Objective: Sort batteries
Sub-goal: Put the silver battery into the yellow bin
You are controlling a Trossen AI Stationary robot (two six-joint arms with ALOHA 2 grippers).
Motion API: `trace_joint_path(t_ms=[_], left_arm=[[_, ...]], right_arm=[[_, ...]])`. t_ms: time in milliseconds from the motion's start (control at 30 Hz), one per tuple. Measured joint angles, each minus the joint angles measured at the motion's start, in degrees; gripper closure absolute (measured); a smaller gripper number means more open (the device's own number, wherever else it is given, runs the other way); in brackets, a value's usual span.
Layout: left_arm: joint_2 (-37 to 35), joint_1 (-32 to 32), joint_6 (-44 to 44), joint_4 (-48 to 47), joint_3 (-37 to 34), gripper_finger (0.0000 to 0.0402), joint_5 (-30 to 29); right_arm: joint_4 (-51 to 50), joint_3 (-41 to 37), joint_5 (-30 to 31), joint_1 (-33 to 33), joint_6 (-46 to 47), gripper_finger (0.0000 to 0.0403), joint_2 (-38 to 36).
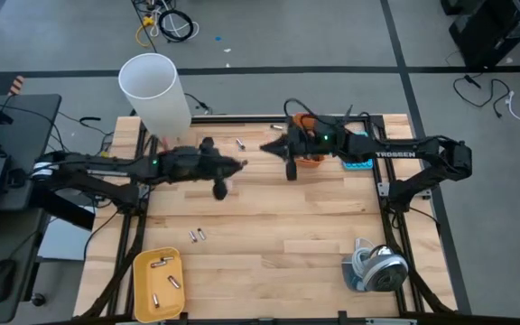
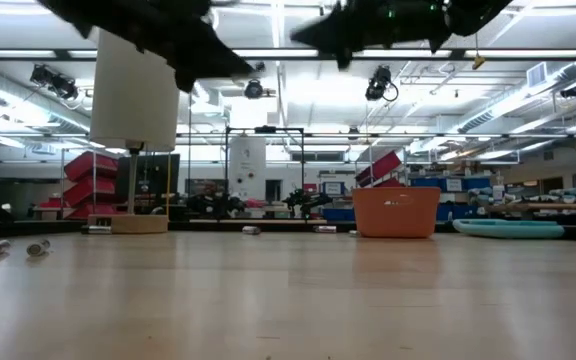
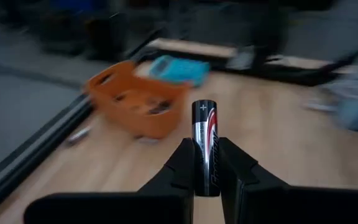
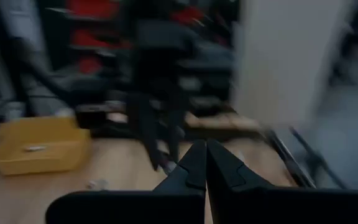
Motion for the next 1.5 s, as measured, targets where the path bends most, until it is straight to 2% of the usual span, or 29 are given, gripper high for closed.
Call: trace_joint_path(t_ms=[167, 233, 367, 567, 767, 933, 1067, 1267, 1400, 1500], left_arm=[[-4.49, -5.01, 8.08, 12.71, -6.87, 0.037, 10.14], [-4.67, -6.95, 10.83, 19.96, -9.46, 0.037, 12.4], [-4.98, -9.69, 13.64, 30.89, -14.2, 0.037, 13.27], [-5.23, -12.97, 14.75, 38.63, -18.13, 0.037, 11.84], [-5.19, -14.42, 18.24, 38.84, -18.26, 0.037, 7.97], [-5.19, -14.48, 20.78, 39.08, -18.26, 0.037, 4.01], [-5.19, -14.43, 22.14, 39.64, -18.26, 0.037, 2.78], [-5.58, -15.45, 20.55, 40.05, -18.26, 0.037, 2.83], [-9.2, -19.81, 13.57, 33.04, -18.13, 0.037, 2.92], [-12.69, -24.04, 5.49, 20.2, -15.16, 0.037, -0.33]], right_arm=[[3.32, 0.09, -1.05, 7.05, -9.98, 0.0403, 0.5], [4.05, -0.04, -1.02, 9.91, -14.24, 0.0403, 1.2], [14.29, 0.05, -0.77, 14.7, -19.74, 0.0403, 4.97], [27.51, 0.02, 0.0, 16.72, -23.29, 0.04, 11.29], [38.89, 0.19, 1.3, 17.07, -23.15, 0.0362, 17.95], [40.05, 1.7, 1.39, 17.53, -23.13, 0.0309, 21.29], [39.85, 2.47, 2.77, 17.69, -23.08, 0.0272, 21.29], [39.89, 2.45, 3.53, 17.56, -23.05, 0.0243, 21.31], [38.36, 0.52, 7.61, 17.29, -26.82, 0.0239, 18.36], [38.81, -3.11, 12.17, 16.33, -29.91, 0.024, 13.17]])
